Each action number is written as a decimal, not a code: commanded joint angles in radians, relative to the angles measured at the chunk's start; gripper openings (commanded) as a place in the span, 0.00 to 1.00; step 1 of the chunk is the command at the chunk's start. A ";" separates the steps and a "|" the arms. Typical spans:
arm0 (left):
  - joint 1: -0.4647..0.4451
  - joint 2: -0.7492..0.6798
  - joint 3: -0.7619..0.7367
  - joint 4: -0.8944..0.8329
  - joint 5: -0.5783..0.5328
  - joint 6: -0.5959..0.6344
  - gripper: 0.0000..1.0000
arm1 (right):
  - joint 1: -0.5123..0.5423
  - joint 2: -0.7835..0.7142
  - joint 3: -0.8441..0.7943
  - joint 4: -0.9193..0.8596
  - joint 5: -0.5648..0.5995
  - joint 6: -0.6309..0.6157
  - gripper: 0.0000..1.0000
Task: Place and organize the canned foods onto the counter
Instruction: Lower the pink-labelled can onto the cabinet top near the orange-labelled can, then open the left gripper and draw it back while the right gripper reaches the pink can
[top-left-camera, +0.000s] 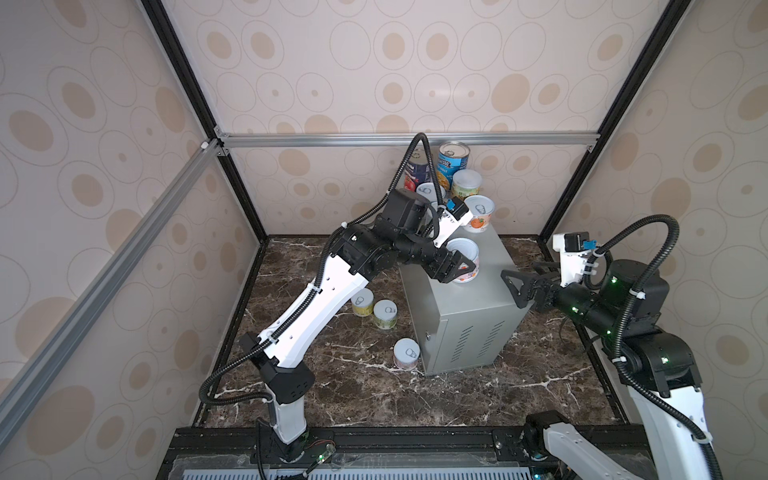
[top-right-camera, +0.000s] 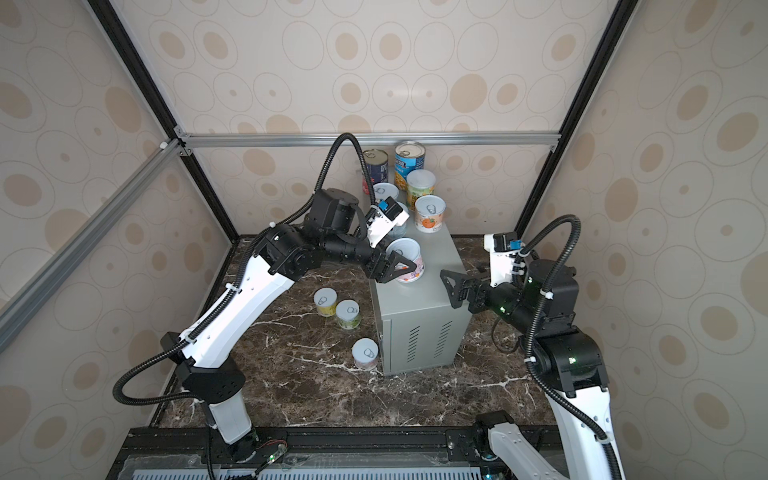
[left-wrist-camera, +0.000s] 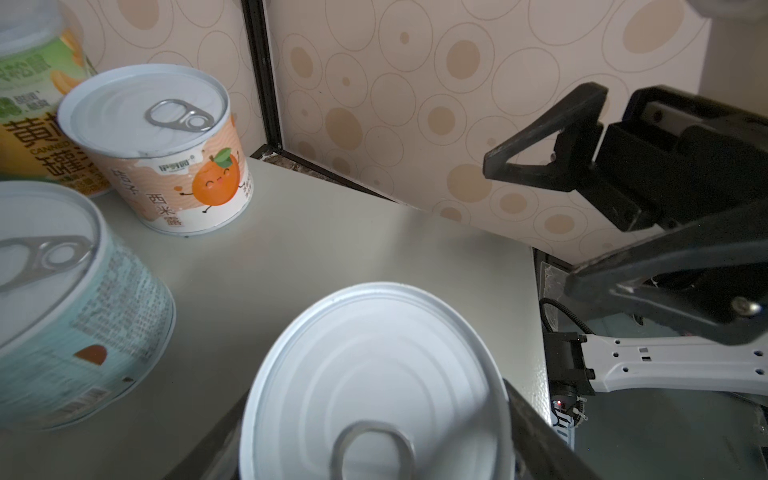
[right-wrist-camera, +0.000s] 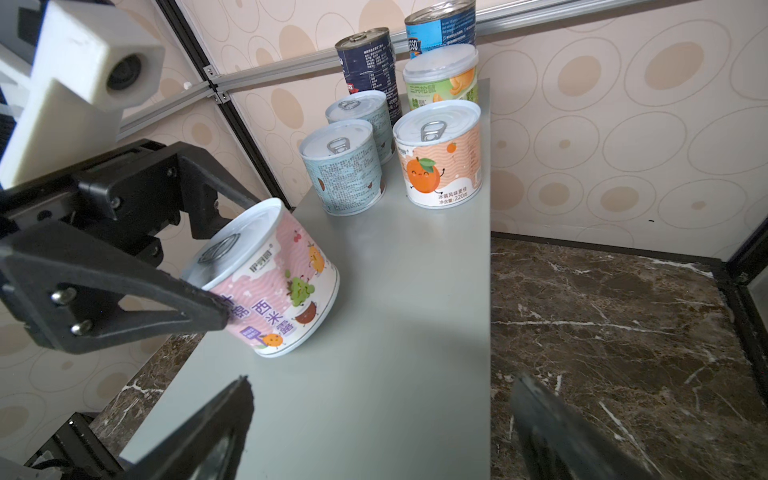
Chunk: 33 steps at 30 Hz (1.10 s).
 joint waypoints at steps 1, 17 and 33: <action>-0.018 0.037 0.042 -0.020 -0.003 0.032 0.35 | 0.008 -0.015 0.028 -0.026 0.019 -0.016 1.00; -0.030 0.071 0.045 0.040 0.013 0.034 0.76 | 0.008 -0.031 0.021 -0.051 -0.021 -0.058 1.00; 0.092 -0.314 -0.323 0.234 0.000 0.015 0.98 | 0.188 0.087 0.046 -0.009 -0.010 -0.094 1.00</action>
